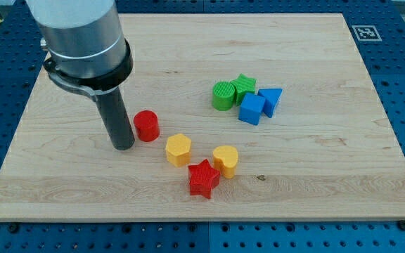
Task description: Move the red circle to the center of the board
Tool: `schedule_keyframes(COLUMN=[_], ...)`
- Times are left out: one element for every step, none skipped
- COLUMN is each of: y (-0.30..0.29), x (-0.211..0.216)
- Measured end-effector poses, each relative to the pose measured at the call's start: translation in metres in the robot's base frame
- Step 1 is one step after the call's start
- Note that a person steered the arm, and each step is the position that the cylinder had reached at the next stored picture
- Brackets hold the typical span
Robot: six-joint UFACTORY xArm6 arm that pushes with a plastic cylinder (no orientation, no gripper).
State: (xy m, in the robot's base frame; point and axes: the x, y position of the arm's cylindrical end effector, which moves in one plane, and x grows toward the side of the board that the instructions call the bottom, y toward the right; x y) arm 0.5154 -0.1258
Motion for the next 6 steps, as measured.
schedule_keyframes(y=[0.025, 0.044, 0.040, 0.070, 0.112, 0.122], x=[-0.034, -0.062, -0.030, -0.027, -0.065, -0.088])
